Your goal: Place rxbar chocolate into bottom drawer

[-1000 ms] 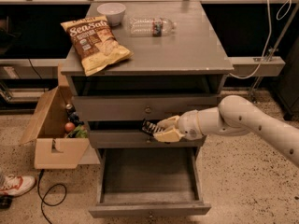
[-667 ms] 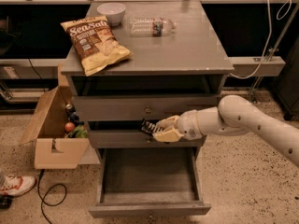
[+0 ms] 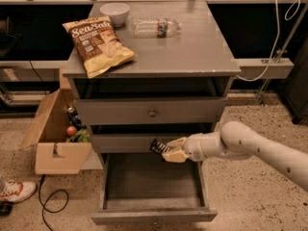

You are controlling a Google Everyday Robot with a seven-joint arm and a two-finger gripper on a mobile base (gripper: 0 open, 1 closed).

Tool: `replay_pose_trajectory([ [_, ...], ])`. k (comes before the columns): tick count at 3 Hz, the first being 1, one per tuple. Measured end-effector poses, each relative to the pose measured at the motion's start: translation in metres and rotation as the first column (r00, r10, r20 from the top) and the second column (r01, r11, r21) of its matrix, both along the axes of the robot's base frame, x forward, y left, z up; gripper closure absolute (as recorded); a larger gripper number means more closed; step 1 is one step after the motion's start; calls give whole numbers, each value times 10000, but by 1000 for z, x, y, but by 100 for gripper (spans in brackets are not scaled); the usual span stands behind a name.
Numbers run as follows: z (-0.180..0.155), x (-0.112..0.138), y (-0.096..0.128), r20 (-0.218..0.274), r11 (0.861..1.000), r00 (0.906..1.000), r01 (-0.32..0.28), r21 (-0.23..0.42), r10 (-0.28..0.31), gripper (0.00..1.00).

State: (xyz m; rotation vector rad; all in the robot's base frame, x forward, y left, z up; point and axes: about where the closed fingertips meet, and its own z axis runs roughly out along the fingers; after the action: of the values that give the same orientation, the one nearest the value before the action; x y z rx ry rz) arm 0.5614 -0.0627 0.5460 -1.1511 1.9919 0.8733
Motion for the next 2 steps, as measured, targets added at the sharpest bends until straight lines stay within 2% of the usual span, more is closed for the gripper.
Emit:
replay_pose_trajectory([
  [1,-76,-2,-8,-729,9978,9962,516,424,-484,100],
  [2,-145,-5,-10,-1558,9917,9863,712,1066,-540,100],
])
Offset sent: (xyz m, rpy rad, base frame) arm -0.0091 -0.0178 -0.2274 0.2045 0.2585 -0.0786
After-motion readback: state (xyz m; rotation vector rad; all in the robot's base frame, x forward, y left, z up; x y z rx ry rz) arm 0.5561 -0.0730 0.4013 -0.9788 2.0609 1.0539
